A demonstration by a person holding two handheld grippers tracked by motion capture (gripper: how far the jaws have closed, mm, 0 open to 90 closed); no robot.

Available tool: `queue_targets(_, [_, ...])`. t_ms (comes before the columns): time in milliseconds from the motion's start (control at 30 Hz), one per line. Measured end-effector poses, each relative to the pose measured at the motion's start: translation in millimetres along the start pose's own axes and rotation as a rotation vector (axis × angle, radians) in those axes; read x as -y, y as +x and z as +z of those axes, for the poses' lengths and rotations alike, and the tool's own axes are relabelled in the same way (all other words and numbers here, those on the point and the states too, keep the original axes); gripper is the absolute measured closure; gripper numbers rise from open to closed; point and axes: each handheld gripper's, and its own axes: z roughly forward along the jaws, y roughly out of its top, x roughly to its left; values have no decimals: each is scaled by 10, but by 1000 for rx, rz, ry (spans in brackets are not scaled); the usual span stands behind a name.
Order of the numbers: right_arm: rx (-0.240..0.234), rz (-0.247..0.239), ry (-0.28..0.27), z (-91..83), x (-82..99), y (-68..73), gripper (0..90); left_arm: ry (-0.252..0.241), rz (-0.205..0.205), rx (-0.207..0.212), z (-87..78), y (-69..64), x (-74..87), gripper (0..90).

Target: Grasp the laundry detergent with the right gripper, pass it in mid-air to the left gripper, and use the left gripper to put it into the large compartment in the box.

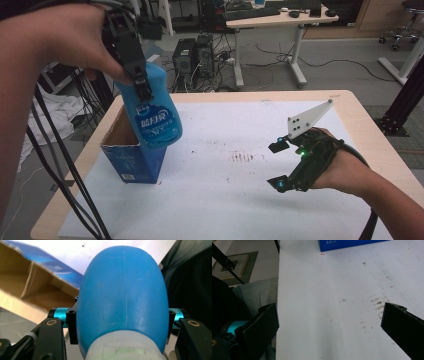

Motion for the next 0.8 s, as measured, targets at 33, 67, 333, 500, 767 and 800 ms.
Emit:
queue_targets(33, [2, 2, 11, -15, 1, -5, 7, -12, -37, 6, -41, 37, 25, 386])
queue_targets(67, [7, 4, 18, -28, 1, -8, 7, -18, -67, 10, -83, 80, 48, 386])
queue_targets(333, [18, 11, 42, -93, 13, -23, 6, -66, -303, -5, -256, 397, 247, 386])
queue_targets(500, [18, 11, 61, -74, 20, -25, 7, -56, -417, 7, -241, 545, 345, 386])
queue_targets(767, [24, 19, 77, -51, 30, -32, 7, -27, -563, -30, -192, 688, 416, 386])
queue_targets(800, [26, 20, 86, -41, 32, -31, 7, -17, -570, -42, -171, 702, 413, 386])
